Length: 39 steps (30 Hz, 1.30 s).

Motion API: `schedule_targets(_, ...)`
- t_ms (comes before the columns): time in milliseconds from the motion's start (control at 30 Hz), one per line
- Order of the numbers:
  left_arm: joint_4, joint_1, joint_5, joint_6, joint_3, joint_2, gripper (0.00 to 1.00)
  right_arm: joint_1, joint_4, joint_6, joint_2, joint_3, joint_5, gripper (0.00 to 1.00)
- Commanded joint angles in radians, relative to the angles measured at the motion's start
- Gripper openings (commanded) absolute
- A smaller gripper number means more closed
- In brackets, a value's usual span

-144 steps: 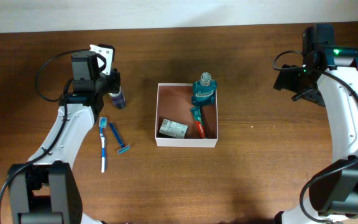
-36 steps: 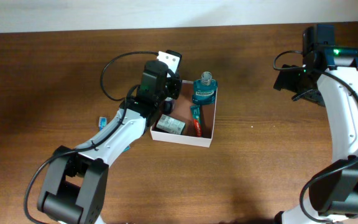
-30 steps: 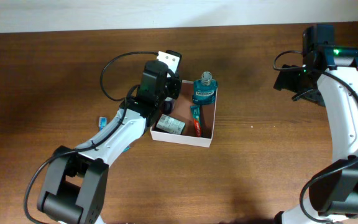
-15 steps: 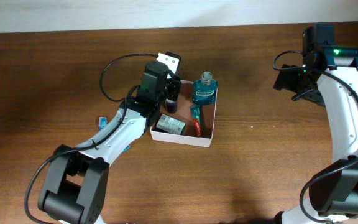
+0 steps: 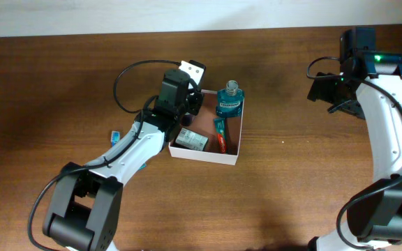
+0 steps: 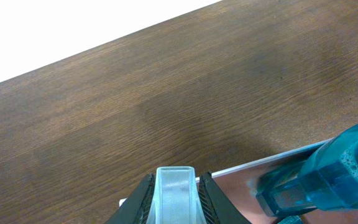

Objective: Pack container
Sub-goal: 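Open the left gripper and raise it out of the box, then move the left gripper down to the blue razor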

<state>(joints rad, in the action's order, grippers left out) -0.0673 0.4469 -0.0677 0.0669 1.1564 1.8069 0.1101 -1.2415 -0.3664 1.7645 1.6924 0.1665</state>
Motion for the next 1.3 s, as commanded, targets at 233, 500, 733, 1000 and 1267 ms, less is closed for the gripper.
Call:
schedule_targets(233,0.000,-0.002,-0.034,0.043,0.013,-0.010,0.65,0.002,0.000,-0.001,-0.008,0.013,0.002,0.99)
schedule_targets(500,0.006,-0.002,-0.031,0.043,0.013,-0.093,0.71,0.002,0.000,-0.001,-0.008,0.013,0.002,0.99)
schedule_targets(733,0.162,-0.002,0.063,-0.004,0.013,-0.227,0.78,0.002,0.000,-0.001,-0.008,0.013,0.002,0.98)
schedule_targets(1000,0.389,-0.107,-0.111,-0.214,0.013,-0.385,0.81,0.002,0.000,-0.001,-0.008,0.013,0.002,0.98)
schedule_targets(1267,0.793,-0.216,-0.111,-0.523,0.013,-0.380,0.87,0.002,0.000,-0.001,-0.008,0.013,0.002,0.99)
